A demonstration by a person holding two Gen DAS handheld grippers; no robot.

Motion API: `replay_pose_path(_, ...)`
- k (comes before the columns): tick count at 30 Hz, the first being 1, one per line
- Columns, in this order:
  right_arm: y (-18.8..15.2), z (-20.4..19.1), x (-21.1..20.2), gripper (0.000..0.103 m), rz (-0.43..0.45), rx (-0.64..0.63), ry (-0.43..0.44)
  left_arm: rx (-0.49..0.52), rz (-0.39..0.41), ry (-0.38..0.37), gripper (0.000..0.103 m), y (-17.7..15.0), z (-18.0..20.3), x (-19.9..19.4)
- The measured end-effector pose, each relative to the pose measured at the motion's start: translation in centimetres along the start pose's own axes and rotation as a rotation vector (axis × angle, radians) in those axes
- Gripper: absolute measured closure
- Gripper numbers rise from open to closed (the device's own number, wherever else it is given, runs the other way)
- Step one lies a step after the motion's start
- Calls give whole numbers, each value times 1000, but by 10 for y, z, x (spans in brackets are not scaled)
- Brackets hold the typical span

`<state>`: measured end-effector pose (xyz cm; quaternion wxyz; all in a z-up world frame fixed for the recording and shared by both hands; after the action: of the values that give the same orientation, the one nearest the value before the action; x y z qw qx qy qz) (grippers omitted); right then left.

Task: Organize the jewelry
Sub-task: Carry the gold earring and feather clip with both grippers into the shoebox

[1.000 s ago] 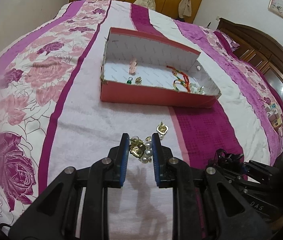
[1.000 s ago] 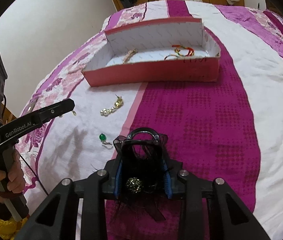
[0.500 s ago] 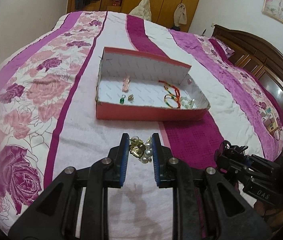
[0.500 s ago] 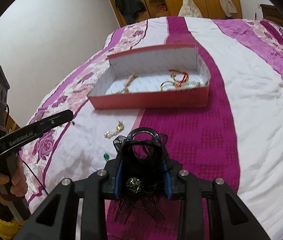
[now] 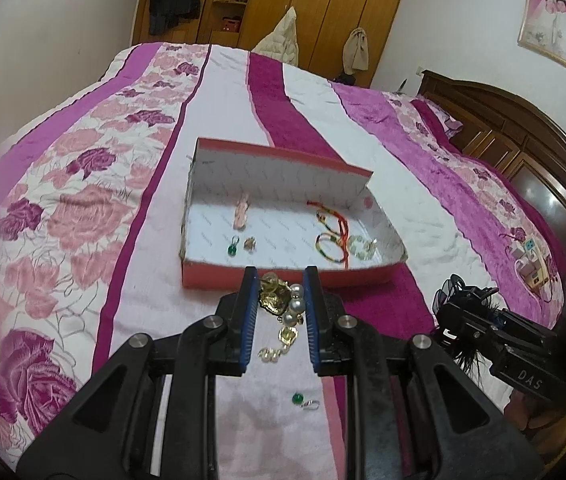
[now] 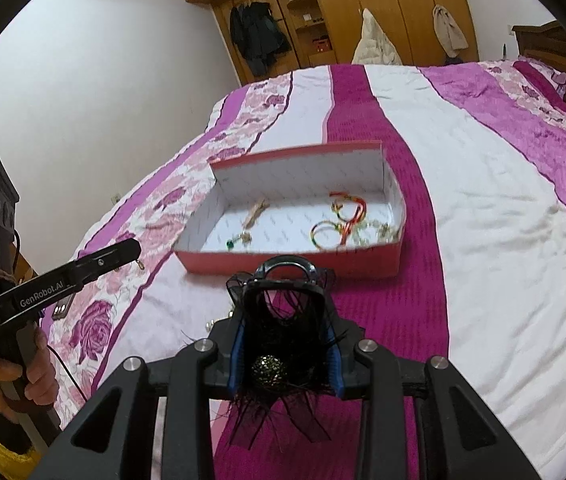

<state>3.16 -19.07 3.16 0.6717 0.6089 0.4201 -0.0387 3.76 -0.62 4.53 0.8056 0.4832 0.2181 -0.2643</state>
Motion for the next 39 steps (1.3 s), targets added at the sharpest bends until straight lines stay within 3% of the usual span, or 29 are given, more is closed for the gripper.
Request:
replay_pose_path(22,64,31,42,68,95,-13,-26,-3,75,6,89,53,-3,50)
replay_pose_path(39,72,61,96,68,87,27,-90,28,59,34,89,49,-10,101)
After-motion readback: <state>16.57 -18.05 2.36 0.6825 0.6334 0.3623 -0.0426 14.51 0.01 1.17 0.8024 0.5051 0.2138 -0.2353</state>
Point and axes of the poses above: each gripper's, at about its wrist camera, not at the fingertips, and x roughly the way its jaws point, z to its right, y to its top, the point moved 3 cm from there along x, roughly the way its jaws point, and after that the axes turned 14 degrees about -x, right-handed, at the moved point
